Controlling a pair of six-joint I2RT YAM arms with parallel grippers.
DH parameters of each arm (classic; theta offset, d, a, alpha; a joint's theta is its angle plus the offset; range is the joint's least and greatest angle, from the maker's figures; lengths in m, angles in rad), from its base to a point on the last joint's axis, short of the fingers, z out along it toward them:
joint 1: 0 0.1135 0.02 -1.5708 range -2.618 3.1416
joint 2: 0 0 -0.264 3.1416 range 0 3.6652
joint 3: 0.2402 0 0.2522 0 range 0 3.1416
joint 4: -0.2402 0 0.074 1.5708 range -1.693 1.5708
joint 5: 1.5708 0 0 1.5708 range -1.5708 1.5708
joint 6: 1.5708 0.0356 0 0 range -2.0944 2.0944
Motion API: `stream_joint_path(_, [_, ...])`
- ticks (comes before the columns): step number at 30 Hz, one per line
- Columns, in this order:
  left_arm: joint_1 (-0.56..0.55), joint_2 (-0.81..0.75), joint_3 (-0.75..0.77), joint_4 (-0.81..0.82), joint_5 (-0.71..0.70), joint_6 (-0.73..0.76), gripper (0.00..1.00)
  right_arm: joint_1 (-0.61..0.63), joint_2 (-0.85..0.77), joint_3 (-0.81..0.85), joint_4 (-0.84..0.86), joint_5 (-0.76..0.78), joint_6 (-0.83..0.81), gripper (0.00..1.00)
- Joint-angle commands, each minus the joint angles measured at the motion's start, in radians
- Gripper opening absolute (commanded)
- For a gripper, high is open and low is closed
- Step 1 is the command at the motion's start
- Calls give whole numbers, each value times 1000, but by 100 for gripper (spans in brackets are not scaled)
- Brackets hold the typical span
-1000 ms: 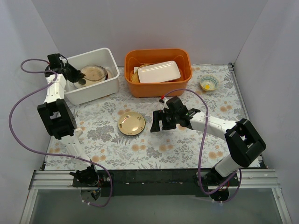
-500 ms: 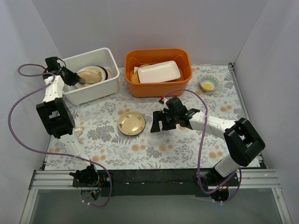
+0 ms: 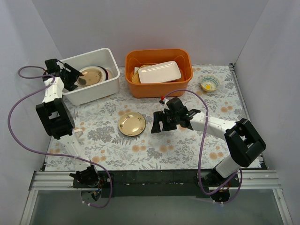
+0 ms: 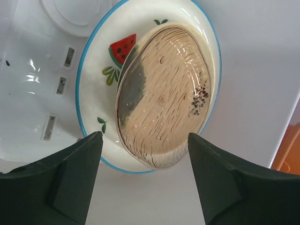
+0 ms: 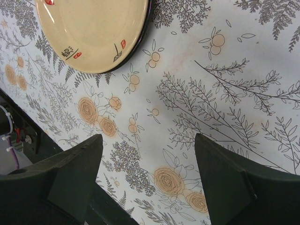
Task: Place the plates into the plastic bin on the countertop
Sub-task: Place the plate in the plastic bin, then pick up the plate at the center of the board.
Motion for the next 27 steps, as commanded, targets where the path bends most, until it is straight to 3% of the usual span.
stream_joint_path(1, [16, -74, 6, -15, -16, 14, 77, 2, -3, 10, 34, -15, -13, 86])
stream_joint_path(5, [17, -95, 34, -27, -17, 19, 86, 2, -5, 8, 35, -18, -13, 86])
stream_joint_path(14, [17, -228, -8, -24, -9, 8, 87, 2, -2, 10, 48, -18, 0, 86])
stream_joint_path(22, [-3, -402, -118, 56, 181, -10, 89, 4, 13, 11, 65, -30, 22, 86])
stream_joint_path(27, [-87, -460, -161, 50, 246, 22, 90, 4, 29, 11, 75, -33, 34, 84])
